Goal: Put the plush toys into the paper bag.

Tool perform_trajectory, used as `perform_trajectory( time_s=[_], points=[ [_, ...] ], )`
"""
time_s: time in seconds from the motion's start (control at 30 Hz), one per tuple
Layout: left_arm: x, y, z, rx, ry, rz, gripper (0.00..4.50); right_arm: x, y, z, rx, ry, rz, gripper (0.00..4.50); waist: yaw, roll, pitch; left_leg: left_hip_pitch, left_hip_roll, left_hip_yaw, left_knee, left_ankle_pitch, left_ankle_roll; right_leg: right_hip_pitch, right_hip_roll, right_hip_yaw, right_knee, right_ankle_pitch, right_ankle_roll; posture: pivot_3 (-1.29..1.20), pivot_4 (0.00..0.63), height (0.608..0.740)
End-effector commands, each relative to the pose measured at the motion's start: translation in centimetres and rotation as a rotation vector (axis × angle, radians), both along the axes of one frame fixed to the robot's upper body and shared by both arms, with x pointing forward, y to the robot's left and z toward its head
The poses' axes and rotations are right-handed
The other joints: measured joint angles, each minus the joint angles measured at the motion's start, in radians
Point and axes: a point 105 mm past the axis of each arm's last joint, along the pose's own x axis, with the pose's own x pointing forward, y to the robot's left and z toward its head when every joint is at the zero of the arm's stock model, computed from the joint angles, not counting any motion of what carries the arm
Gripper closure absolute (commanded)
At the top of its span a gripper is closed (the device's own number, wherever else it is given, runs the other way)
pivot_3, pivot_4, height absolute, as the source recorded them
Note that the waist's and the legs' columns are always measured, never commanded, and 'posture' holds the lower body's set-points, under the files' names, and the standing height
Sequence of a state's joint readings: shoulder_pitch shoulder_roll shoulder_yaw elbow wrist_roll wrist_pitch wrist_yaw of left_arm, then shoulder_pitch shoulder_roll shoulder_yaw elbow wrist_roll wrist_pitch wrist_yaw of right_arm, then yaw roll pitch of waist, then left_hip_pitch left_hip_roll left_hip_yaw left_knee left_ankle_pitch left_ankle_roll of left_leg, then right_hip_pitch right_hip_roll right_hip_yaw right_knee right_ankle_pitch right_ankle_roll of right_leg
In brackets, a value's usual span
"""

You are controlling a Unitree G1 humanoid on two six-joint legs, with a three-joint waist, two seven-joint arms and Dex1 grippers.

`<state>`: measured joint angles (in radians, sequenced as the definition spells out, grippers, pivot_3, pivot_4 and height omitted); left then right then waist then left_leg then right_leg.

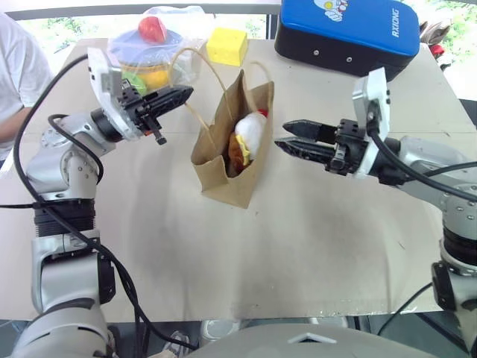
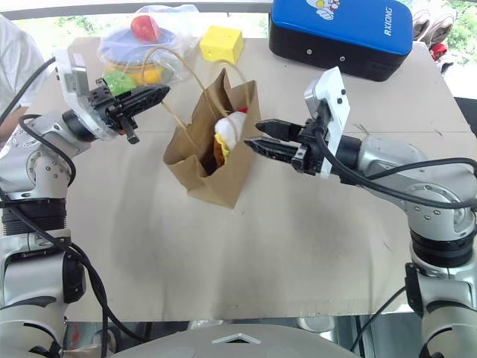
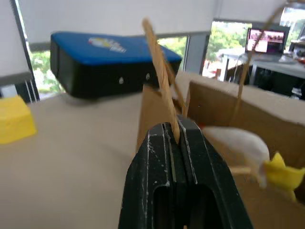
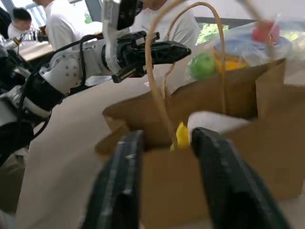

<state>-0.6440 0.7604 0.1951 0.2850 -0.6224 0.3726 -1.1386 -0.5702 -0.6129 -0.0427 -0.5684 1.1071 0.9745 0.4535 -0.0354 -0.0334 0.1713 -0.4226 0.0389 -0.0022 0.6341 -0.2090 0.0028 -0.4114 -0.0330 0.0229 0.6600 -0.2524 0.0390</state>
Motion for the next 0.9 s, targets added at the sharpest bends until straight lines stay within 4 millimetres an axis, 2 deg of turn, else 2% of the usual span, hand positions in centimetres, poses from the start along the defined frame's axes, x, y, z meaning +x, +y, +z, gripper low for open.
perform_trajectory(
  time_s=[0.03, 0.13, 0.17, 0.27, 0.3, 0.37, 0.4, 0.5, 0.57, 0.7, 0.8, 0.9],
  points=[
    [-1.4, 1.7, 1.1, -0.049, -0.003, -0.010, 3.61, -2.3, -1.0, 2.0, 0.063, -0.063, 0.086, 2.12, -0.001, 0.000, 0.000, 0.000, 0.000, 0.000, 0.000, 0.000, 0.000, 0.000, 0.000, 0.000, 0.000, 0.000, 0.000, 0.00, 0.150, 0.740],
    [-2.8, 2.7, 0.9, -0.083, 0.029, -0.006, 2.32, -3.0, -1.9, 2.5, 0.067, -0.083, 0.091, 2.12, -0.002, 0.000, 0.000, 0.000, 0.001, 0.000, 0.000, 0.000, 0.000, 0.000, -0.001, 0.000, 0.000, 0.000, 0.000, 0.00, 0.150, 0.740],
    [-3.7, 3.1, 0.6, -0.108, 0.060, -0.018, 1.79, -2.9, -2.2, 2.0, 0.045, -0.074, 0.079, 2.12, -0.002, 0.000, 0.000, 0.000, 0.002, 0.000, 0.000, 0.000, 0.000, 0.000, -0.001, 0.000, 0.000, 0.000, 0.000, 0.00, 0.150, 0.740],
    [-6.3, 3.4, -1.2, -0.119, 0.175, -0.058, 0.47, -2.4, -2.1, -0.3, -0.061, -0.056, 0.062, 2.90, -0.004, -0.001, 0.000, 0.000, 0.003, -0.001, 0.000, 0.000, 0.000, 0.000, -0.002, 0.000, 0.000, 0.000, 0.000, 0.00, 0.150, 0.740],
    [-6.8, 3.4, -1.5, -0.117, 0.195, -0.065, 0.00, -2.4, -1.9, -0.8, -0.086, -0.059, 0.071, 3.46, -0.003, -0.001, 0.000, 0.001, 0.003, -0.001, 0.000, 0.000, 0.000, 0.000, -0.002, 0.000, 0.000, 0.000, 0.000, 0.00, 0.150, 0.740],
    [-8.0, 2.4, -3.4, -0.079, 0.243, -0.093, 0.00, -1.3, -0.8, -2.6, -0.099, -0.045, 0.070, 4.29, -0.001, -0.001, 0.000, 0.001, 0.003, -0.001, 0.000, 0.000, 0.000, 0.000, -0.002, 0.000, 0.001, 0.000, 0.000, 0.00, 0.150, 0.740],
    [-8.5, 1.6, -4.2, -0.064, 0.255, -0.108, 0.00, -0.9, -0.2, -3.8, -0.127, -0.048, 0.084, 4.48, -0.004, -0.002, -0.001, 0.001, 0.003, -0.001, 0.000, 0.000, 0.000, 0.000, -0.002, 0.000, 0.000, 0.000, 0.000, 0.00, 0.150, 0.740],
    [-8.9, -0.4, -5.5, -0.024, 0.244, -0.130, 0.00, 0.6, 1.6, -6.3, -0.167, -0.080, 0.111, 4.48, 0.003, -0.001, 0.000, 0.004, 0.003, -0.001, 0.000, 0.000, 0.000, 0.001, -0.003, 0.002, 0.000, -0.002, -0.004, 0.00, 0.150, 0.740],
    [-8.7, -1.6, -6.0, 0.005, 0.215, -0.127, 0.00, 1.8, 3.0, -7.1, -0.164, -0.114, 0.129, 4.48, 0.006, -0.001, 0.000, 0.003, 0.002, 0.000, 0.000, 0.000, 0.000, 0.001, -0.003, 0.002, 0.000, -0.002, -0.004, 0.00, 0.150, 0.740],
    [-8.6, -2.8, -6.4, 0.040, 0.185, -0.111, 0.00, 2.8, 5.4, -7.1, -0.138, -0.170, 0.187, 4.48, 0.007, -0.001, -0.001, 0.003, 0.000, 0.002, 0.001, 0.000, 0.000, 0.001, -0.002, 0.002, 0.001, 0.000, 0.000, 0.00, 0.150, 0.740],
    [-8.6, -3.6, -6.6, 0.050, 0.153, -0.080, 0.00, 2.7, 7.3, -7.3, -0.099, -0.168, 0.245, 4.48, 0.005, -0.002, -0.001, 0.003, 0.001, 0.001, 0.000, 0.000, 0.000, 0.001, -0.001, 0.002, 0.001, 0.000, 0.000, 0.00, 0.150, 0.740],
    [-7.9, -3.8, -6.3, 0.029, 0.088, 0.032, 0.00, 2.2, 9.0, -7.4, -0.036, -0.132, 0.296, 4.48, 0.005, -0.002, -0.001, 0.003, 0.001, 0.000, 0.000, 0.000, 0.000, 0.001, -0.001, 0.001, 0.002, 0.000, 0.000, 0.00, 0.150, 0.740]
  ],
)
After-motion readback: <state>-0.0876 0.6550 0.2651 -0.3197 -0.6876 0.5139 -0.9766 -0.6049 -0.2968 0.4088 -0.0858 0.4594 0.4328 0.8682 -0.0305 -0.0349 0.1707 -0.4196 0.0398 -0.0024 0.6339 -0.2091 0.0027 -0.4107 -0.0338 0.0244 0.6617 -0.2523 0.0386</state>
